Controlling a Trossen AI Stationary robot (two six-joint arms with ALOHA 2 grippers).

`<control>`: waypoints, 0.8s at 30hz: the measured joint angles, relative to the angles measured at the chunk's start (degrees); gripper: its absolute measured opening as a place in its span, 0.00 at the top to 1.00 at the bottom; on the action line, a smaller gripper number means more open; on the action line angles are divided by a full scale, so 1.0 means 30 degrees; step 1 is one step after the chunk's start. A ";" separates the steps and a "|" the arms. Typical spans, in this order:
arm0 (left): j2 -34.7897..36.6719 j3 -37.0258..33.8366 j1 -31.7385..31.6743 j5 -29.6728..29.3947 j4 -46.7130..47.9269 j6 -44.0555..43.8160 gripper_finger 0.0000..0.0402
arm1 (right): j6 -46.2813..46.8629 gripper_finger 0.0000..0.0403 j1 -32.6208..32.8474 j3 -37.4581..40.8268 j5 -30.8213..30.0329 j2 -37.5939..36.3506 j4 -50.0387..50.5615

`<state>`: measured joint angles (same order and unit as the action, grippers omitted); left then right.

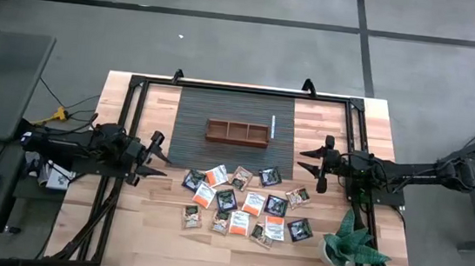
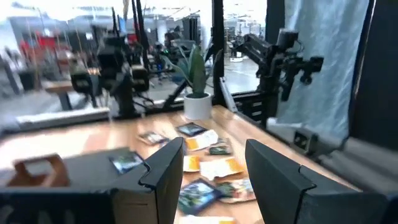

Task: Pick & Place Tea
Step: Put the violet tea bag into the left section of the wooden organizer

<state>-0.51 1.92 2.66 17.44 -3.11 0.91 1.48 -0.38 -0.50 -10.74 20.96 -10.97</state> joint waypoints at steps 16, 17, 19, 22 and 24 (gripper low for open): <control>-0.3703 0.3941 0.0000 -0.5547 0.2643 -0.2378 0.58 | 0.0000 0.61 0.0000 -0.0003 0.0000 -0.0003 -0.0005; -0.4499 0.4558 0.0000 -0.5749 0.3312 -0.2378 0.58 | 0.0007 0.60 0.0000 -0.0002 0.0000 -0.0004 -0.0005; -0.6193 0.5943 -0.0002 -0.6006 0.4408 -0.2461 0.58 | 0.0000 0.60 0.0000 0.0000 0.0000 0.0003 0.0000; -0.8621 0.8109 -0.0007 -0.5379 0.6314 -0.3123 0.58 | 0.0004 0.60 0.0000 -0.0004 0.0000 0.0003 0.0002; -1.0100 0.9531 -0.0007 -0.4015 0.7325 -0.3976 0.58 | 0.0000 0.60 0.0000 -0.0004 0.0000 0.0003 -0.0005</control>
<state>-30.81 30.52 2.63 5.39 18.86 -11.01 1.48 -0.38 -0.51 -10.74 20.97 -10.98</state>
